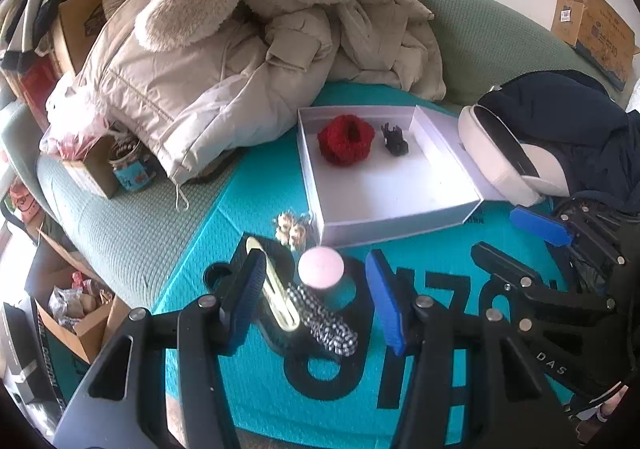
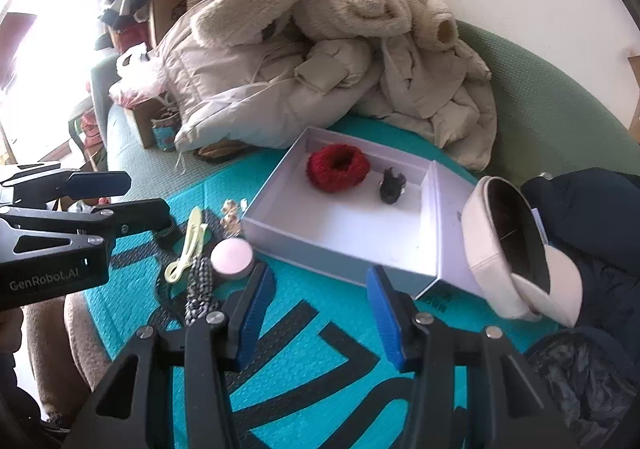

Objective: Organize objects
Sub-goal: 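Withdraw both open tools from the box back toward the remaining items, then grasp the pink round compact with the right tool while the left tool approaches the black belt, then grasp the black coiled belt with the left tool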

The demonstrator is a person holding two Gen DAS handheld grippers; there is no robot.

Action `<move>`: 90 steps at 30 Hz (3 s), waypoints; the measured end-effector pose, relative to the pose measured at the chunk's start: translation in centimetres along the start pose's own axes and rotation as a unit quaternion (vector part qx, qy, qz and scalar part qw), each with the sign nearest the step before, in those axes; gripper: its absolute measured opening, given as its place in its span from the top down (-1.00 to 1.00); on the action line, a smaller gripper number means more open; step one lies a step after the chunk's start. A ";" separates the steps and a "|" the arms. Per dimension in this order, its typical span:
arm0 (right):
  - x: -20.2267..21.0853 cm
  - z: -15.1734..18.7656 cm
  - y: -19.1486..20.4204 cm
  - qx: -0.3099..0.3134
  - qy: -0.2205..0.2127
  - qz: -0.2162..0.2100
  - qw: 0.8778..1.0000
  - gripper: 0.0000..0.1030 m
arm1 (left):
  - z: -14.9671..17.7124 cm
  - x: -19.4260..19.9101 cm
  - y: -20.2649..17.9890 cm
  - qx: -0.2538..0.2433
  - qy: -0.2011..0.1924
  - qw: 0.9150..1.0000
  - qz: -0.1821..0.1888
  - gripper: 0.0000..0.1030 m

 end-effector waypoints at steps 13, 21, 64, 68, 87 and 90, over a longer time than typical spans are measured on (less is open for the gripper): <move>-2.0 3.0 3.7 0.029 0.020 -0.038 0.999 0.03 | 5.5 -0.2 2.5 0.034 0.004 0.999 -0.014 0.02; -3.7 3.3 6.2 0.056 0.025 -0.063 0.996 0.03 | 7.9 -1.5 5.0 0.070 0.021 0.997 -0.015 0.02; -15.9 -1.0 9.0 0.055 0.084 -0.120 0.988 0.02 | 4.7 -12.5 12.3 0.106 0.097 0.990 -0.010 0.02; -16.5 -1.0 9.1 0.054 0.095 -0.121 0.987 -0.01 | 4.6 -13.9 12.8 0.108 0.106 0.988 -0.007 0.02; -16.3 -0.1 8.7 0.045 0.096 -0.123 0.987 -0.01 | 4.7 -15.6 11.6 0.088 0.117 0.989 0.011 0.18; -15.8 0.4 8.4 0.045 0.095 -0.121 0.987 -0.01 | 5.2 -14.9 11.2 0.089 0.119 0.989 0.016 0.18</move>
Point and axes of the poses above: each gripper's, at about its wrist camera, not at the fingertips, and x roughly against the way its jaws point, y to its left, z to its underside, the point moved 7 cm from there along -x, roughly the way its jaws point, and after that the axes turned 6 degrees about y, right-handed, at the moved point
